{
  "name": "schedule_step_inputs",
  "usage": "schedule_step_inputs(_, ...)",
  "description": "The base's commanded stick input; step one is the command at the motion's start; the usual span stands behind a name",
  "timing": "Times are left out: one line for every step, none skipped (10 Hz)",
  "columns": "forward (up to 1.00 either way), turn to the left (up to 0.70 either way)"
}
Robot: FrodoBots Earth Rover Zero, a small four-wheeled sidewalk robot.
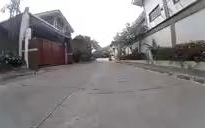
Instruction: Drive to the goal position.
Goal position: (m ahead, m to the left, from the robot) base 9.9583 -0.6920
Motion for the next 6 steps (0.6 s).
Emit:
schedule_step_inputs(1.0, -0.13)
schedule_step_inputs(1.0, -0.19)
schedule_step_inputs(1.0, -0.2)
schedule_step_inputs(1.0, -0.2)
schedule_step_inputs(1.0, -0.2)
schedule_step_inputs(1.0, -0.2)
